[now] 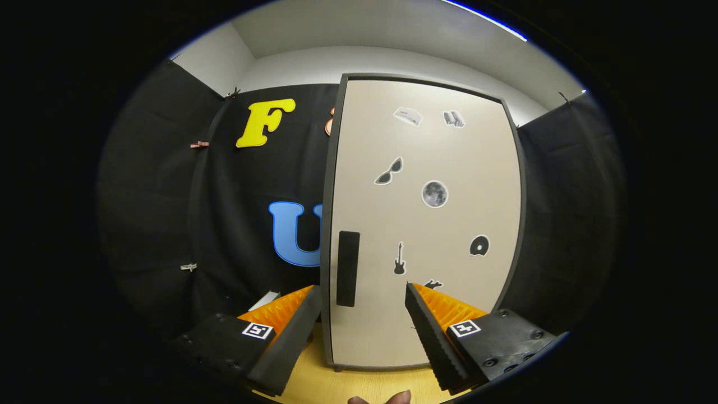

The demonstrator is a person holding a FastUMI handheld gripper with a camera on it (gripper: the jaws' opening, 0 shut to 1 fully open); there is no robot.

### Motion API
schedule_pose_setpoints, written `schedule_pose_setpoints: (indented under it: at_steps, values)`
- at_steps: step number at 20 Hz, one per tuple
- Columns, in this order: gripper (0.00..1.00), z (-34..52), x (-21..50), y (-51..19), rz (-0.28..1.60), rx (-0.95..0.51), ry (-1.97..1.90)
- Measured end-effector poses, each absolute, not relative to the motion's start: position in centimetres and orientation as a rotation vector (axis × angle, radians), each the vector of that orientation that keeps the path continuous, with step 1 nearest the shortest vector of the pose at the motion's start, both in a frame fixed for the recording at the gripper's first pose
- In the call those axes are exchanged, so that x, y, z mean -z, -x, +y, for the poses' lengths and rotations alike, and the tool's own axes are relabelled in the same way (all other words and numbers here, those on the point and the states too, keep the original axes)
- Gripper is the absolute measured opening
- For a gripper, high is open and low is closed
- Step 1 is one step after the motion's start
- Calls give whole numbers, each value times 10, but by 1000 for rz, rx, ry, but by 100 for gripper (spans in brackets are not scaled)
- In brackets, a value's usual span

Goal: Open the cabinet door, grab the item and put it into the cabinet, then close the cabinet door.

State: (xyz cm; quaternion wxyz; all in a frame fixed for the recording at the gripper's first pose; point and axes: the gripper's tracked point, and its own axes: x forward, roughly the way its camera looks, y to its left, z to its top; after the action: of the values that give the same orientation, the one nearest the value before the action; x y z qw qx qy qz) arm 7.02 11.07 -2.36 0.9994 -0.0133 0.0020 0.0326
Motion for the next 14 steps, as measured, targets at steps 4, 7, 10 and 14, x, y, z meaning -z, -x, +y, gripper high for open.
schedule_pose_setpoints:
  at_steps: [4, 7, 10, 14]
  values:
    - [98, 122, 37, -110, 37, -49, -13]
    - [98, 128, 41, -139, 43, -33, -34]
    - [98, 136, 45, -160, 40, -28, -30]
    - [85, 142, 48, -180, 34, -20, 3]
